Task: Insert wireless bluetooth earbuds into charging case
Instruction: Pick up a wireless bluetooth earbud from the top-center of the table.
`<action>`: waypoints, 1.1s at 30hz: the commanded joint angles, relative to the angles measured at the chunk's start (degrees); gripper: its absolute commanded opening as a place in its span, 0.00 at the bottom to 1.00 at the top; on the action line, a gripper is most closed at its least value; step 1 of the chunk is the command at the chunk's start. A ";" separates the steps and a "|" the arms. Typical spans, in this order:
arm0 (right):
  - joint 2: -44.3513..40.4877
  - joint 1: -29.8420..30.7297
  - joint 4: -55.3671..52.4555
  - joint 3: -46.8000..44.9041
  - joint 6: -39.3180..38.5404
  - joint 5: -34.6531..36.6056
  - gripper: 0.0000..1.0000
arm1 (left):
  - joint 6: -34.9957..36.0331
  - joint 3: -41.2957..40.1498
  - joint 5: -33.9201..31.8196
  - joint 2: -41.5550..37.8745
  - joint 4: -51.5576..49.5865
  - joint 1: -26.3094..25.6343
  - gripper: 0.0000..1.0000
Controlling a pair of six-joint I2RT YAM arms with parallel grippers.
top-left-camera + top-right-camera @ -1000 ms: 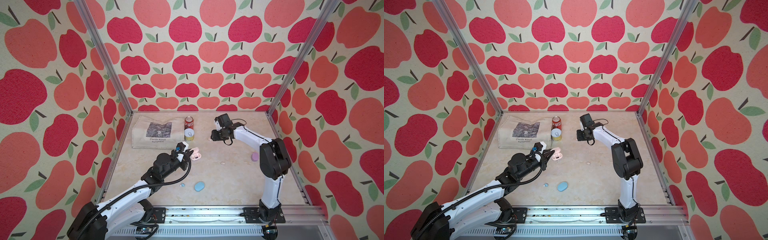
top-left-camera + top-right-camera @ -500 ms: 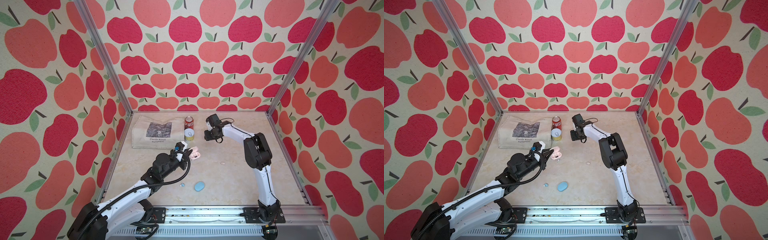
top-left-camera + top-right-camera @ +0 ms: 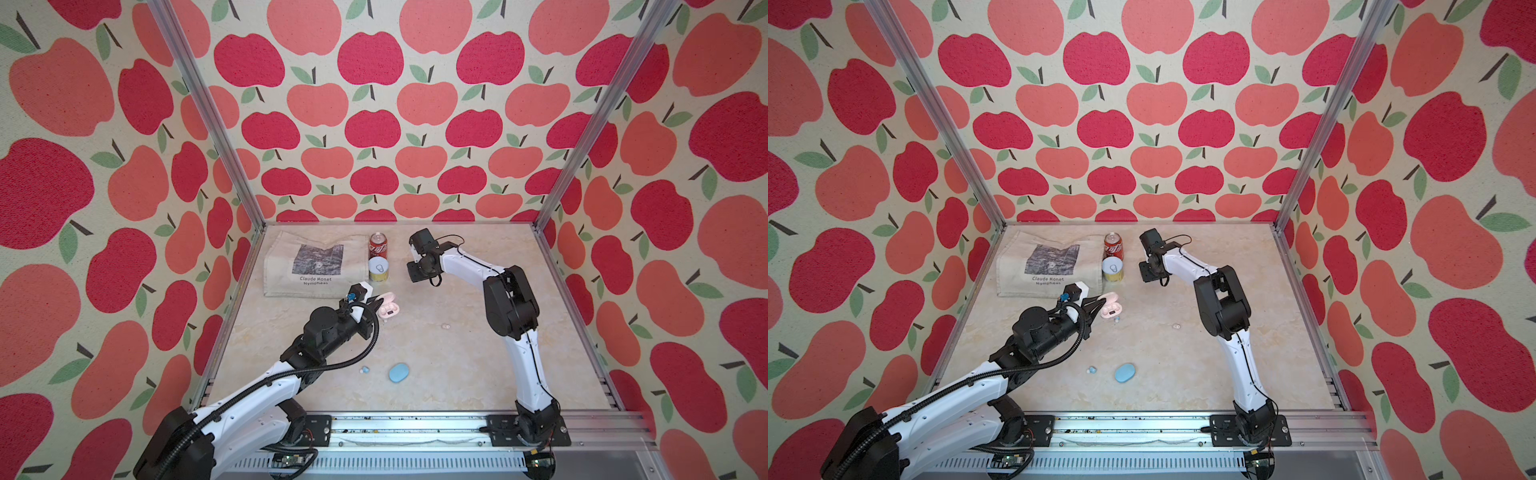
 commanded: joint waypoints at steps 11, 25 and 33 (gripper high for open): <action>4.25 0.05 -2.22 3.49 -2.41 0.43 0.32 | -1.17 0.17 0.41 0.24 1.39 0.65 0.00; -0.84 -0.90 -1.47 0.99 0.72 -1.67 0.11 | -0.67 1.65 1.98 1.62 0.33 0.82 0.00; -17.59 -3.89 1.81 -9.71 4.90 -9.95 0.11 | 0.61 3.70 2.65 6.69 3.65 0.67 0.00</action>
